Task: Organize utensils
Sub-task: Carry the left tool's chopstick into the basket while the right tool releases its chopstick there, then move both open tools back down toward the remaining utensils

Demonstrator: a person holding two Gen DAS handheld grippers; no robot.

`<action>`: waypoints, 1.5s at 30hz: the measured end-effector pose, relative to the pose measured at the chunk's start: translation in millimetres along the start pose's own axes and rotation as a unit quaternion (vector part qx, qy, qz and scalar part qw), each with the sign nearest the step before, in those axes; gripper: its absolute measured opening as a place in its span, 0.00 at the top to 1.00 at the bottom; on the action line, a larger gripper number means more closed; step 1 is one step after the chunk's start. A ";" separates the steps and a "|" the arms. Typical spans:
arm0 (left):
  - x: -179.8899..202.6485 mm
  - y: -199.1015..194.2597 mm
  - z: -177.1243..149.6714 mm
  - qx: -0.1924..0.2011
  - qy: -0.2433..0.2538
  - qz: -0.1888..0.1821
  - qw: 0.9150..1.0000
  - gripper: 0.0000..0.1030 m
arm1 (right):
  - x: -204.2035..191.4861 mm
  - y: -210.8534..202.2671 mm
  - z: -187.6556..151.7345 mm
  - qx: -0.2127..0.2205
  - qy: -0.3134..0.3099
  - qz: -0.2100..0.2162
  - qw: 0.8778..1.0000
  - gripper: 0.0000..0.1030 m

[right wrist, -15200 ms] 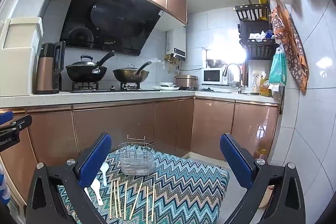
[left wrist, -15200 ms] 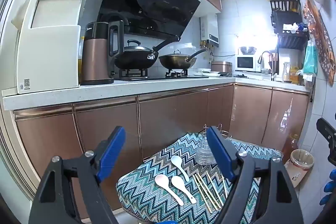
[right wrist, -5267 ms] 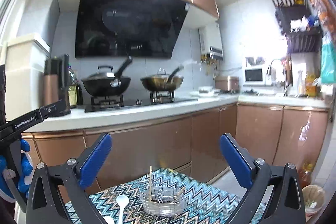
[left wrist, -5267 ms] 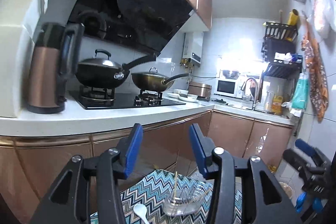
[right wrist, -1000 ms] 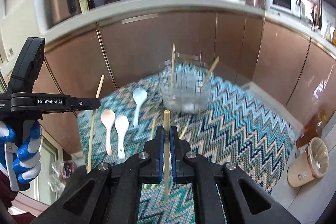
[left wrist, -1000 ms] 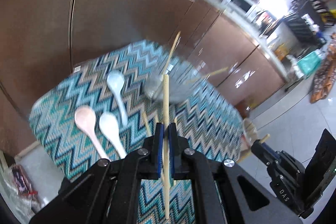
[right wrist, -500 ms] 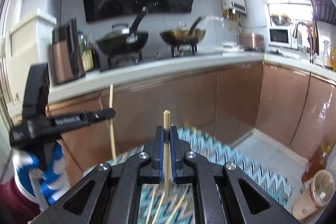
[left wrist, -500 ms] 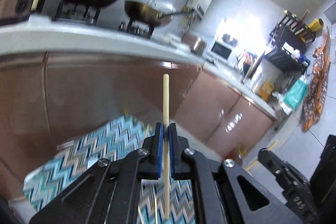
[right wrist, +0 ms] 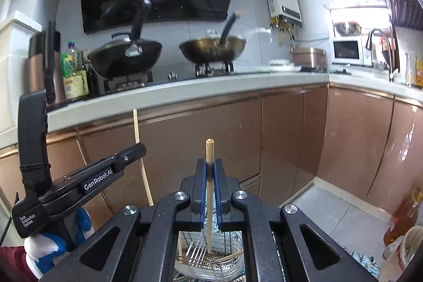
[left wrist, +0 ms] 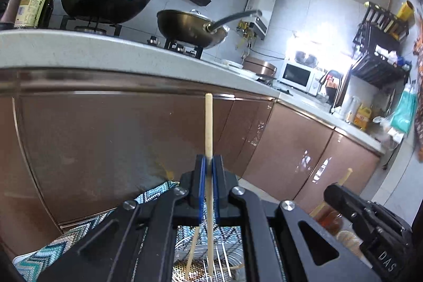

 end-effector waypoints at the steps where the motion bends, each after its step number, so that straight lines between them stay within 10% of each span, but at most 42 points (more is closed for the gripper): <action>1: -2.5 6.3 -6.8 -0.003 0.002 0.002 1.000 0.96 | 1.1 3.7 -5.6 -0.004 0.000 0.002 1.000 0.94; 11: -8.5 -10.5 -21.2 -0.016 0.017 -0.001 1.000 0.76 | 7.7 -2.6 -24.0 -0.016 0.021 -0.002 1.000 0.80; 45: -28.6 -336.2 64.3 0.041 -0.009 -0.007 0.999 0.61 | -101.4 -265.4 61.7 0.071 -0.047 -0.040 0.996 0.73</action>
Point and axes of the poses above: each gripper's, at about its wrist camera, not at the fingertips, and y roughly the way its jaws point, x to its right, z to its top, the point moved 2 cm from there along y, roughly the way its jaws point, and after that the axes turned 14 degrees about -y, right-handed, at the moved point
